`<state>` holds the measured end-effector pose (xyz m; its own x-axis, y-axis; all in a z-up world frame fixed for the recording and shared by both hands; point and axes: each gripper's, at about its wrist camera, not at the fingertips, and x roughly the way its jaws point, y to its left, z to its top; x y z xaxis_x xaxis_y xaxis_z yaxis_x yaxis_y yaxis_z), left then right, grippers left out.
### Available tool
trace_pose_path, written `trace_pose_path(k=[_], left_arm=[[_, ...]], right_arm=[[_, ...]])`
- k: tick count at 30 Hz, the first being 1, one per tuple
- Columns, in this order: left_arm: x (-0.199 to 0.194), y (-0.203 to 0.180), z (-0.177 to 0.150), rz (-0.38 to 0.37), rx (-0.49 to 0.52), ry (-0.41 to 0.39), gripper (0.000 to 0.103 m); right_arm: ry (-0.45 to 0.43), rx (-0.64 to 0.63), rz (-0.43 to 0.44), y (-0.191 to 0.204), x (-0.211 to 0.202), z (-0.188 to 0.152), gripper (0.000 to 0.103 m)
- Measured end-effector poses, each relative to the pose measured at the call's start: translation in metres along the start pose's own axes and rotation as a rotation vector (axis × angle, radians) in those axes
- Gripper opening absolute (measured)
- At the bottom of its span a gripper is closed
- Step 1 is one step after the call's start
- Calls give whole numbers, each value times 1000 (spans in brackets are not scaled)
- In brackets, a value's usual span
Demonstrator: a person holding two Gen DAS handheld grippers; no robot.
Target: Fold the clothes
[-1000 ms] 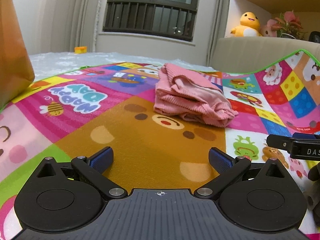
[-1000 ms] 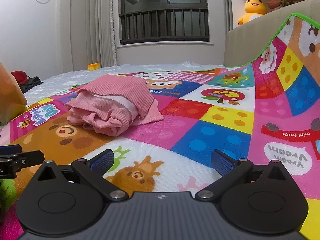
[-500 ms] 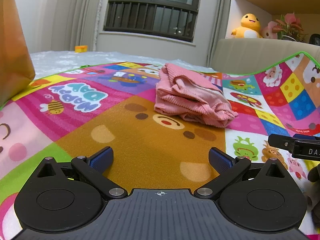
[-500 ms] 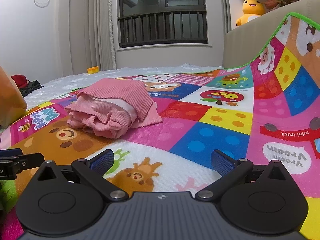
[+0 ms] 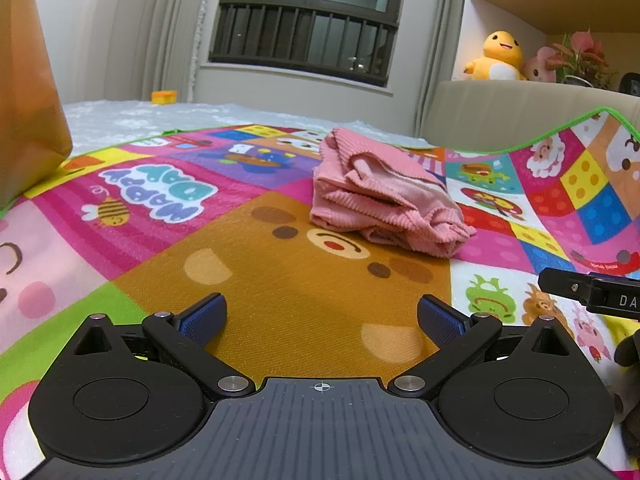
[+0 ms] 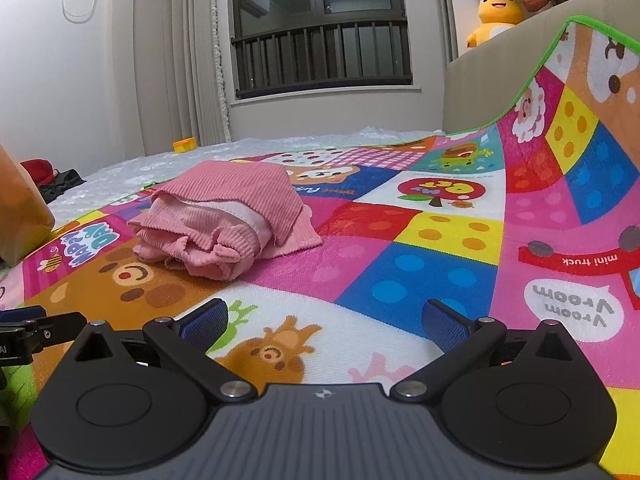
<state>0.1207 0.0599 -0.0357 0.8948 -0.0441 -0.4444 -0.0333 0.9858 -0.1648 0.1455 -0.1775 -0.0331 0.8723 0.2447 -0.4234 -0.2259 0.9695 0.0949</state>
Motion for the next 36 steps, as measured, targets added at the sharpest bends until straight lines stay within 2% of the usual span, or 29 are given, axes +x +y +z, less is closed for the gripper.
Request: trace_pose_path(k=[16,23,29,36], left_arm=[[0,1,0,-4,-7,-2,103],[4,2,3,1,-20,38,103],[7,-10,2,51,52,61,103],[3,-4,1,41,20,33,103]], right_arm=[[1,14,2,-2,0,0,103],[10,13,4,-2,2,0,103],[12,3,7,-1,1,0,103],[8,-2,5,0,1,-1,103]])
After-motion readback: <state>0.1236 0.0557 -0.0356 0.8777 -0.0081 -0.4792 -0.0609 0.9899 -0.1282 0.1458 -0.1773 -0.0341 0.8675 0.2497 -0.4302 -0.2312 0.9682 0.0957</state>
